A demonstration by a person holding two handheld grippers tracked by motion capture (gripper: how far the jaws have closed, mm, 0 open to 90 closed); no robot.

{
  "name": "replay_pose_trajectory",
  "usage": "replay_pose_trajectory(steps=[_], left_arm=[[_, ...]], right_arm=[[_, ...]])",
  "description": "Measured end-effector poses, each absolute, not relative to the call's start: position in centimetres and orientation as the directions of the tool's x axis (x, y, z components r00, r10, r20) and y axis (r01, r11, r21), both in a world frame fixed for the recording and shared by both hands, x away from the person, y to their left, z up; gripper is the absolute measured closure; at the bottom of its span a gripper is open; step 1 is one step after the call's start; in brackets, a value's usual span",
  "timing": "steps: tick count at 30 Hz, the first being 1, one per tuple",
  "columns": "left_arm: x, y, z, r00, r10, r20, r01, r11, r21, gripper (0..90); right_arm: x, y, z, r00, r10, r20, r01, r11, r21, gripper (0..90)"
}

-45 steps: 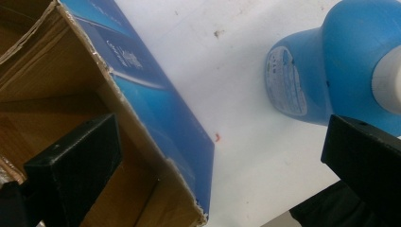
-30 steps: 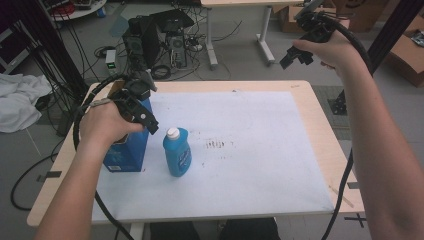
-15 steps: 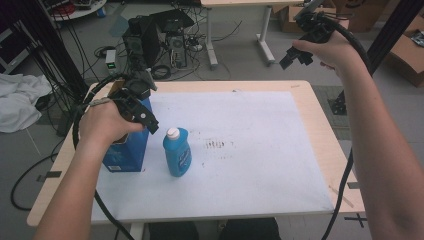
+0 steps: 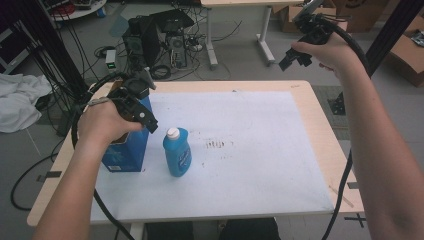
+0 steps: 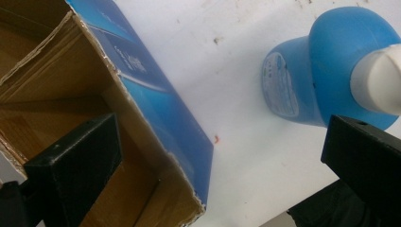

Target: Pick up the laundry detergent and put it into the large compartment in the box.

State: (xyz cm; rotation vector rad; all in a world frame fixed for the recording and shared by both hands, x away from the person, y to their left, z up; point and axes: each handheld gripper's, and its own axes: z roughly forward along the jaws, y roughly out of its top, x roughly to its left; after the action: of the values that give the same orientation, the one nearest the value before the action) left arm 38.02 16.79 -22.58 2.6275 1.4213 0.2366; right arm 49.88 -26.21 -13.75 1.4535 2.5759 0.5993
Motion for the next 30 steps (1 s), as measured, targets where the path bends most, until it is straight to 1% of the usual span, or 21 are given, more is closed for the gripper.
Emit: replay_pose_trajectory(steps=[20, 30], left_arm=[[37.4, 16.7, -21.0, 0.517, 0.852, 0.087, 0.824, -0.522, 0.219, 0.1], [36.9, 16.0, -20.2, 0.514, 0.855, 0.068, 0.826, -0.515, 0.231, 0.1]], right_arm=[[49.8, -26.4, -13.8, -0.532, 0.842, 0.093, 0.79, 0.454, 0.413, 24.2], [49.6, -26.4, -13.7, -0.534, 0.84, 0.097, 0.789, 0.454, 0.414, 24.2]])
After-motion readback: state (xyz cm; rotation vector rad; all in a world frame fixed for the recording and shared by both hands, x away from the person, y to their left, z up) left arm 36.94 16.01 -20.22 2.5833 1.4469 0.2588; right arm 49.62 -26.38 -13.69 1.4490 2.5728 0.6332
